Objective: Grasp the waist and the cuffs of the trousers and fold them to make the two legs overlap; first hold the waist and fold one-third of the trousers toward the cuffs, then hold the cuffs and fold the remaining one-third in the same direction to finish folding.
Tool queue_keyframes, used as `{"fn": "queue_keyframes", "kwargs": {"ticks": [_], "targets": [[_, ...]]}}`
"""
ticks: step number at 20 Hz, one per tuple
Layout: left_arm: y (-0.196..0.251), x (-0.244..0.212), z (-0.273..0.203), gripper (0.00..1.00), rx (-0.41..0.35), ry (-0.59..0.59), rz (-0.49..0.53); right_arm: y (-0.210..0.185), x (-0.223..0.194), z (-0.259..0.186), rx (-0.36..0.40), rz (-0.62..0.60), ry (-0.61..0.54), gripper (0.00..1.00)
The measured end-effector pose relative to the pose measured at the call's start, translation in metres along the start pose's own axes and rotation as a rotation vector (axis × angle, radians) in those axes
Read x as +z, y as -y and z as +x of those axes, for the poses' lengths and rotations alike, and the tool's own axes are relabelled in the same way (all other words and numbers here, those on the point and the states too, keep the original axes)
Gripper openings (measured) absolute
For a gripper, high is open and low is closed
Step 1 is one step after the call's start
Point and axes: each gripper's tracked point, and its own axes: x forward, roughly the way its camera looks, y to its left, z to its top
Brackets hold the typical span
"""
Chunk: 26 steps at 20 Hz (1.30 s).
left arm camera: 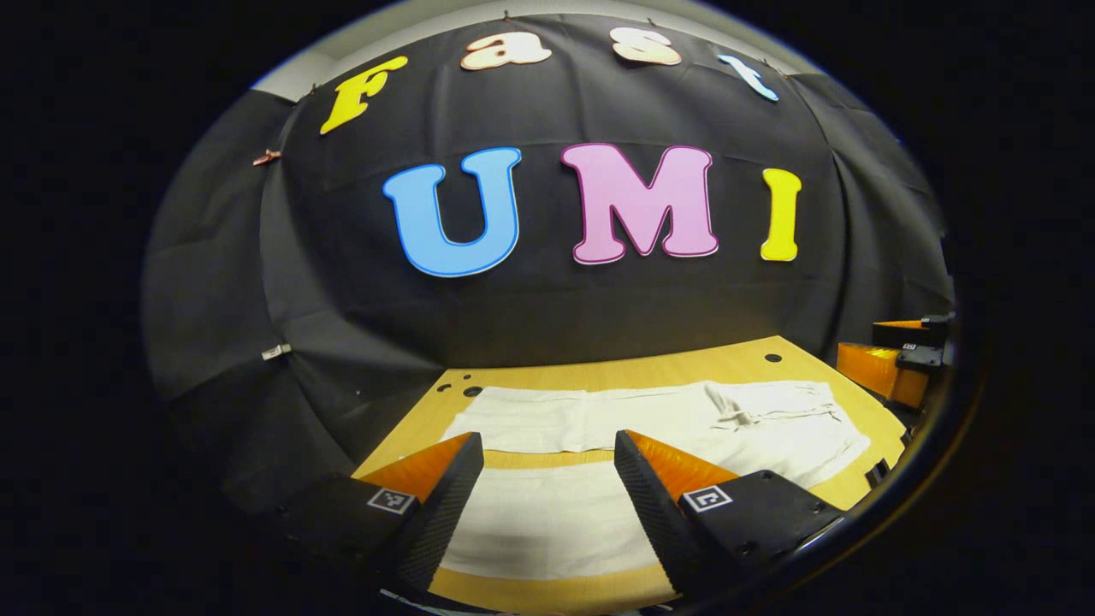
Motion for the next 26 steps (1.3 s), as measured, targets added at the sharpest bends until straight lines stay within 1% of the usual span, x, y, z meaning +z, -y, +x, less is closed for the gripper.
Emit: {"fn": "queue_keyframes", "kwargs": {"ticks": [4,6,9,11,14,16,19,23,26], "targets": [[-0.006,0.012,-0.001,0.98,0.021,0.021,-0.024,0.013,-0.002,0.002,0.035,-0.034,0.0,0.98],[-0.007,0.015,-0.002,0.98,0.027,0.02,-0.04,0.026,-0.006,0.007,0.043,-0.079,-0.015,0.98],[-0.011,0.015,-0.001,0.98,0.039,0.015,-0.036,0.05,-0.023,0.018,0.062,-0.213,-0.08,0.98],[-0.016,0.009,0.001,0.97,0.063,-0.006,-0.022,0.068,-0.035,0.024,0.099,-0.346,-0.123,0.98],[-0.016,0.0,0.001,0.98,0.078,-0.036,-0.052,0.086,-0.062,0.026,0.179,-0.516,-0.19,0.98],[-0.017,-0.009,0.0,0.98,0.097,-0.053,-0.08,0.1,-0.087,0.022,0.24,-0.62,-0.236,0.98],[-0.02,-0.02,0.001,0.98,0.13,-0.08,-0.104,0.131,-0.132,0.021,0.302,-0.768,-0.336,0.98],[-0.024,-0.04,-0.001,0.98,0.177,-0.119,-0.137,0.163,-0.179,0.013,0.396,-0.877,-0.448,0.98],[-0.028,-0.06,-0.005,0.98,0.234,-0.162,-0.16,0.191,-0.213,0.008,0.429,-0.888,-0.544,0.98]]}}
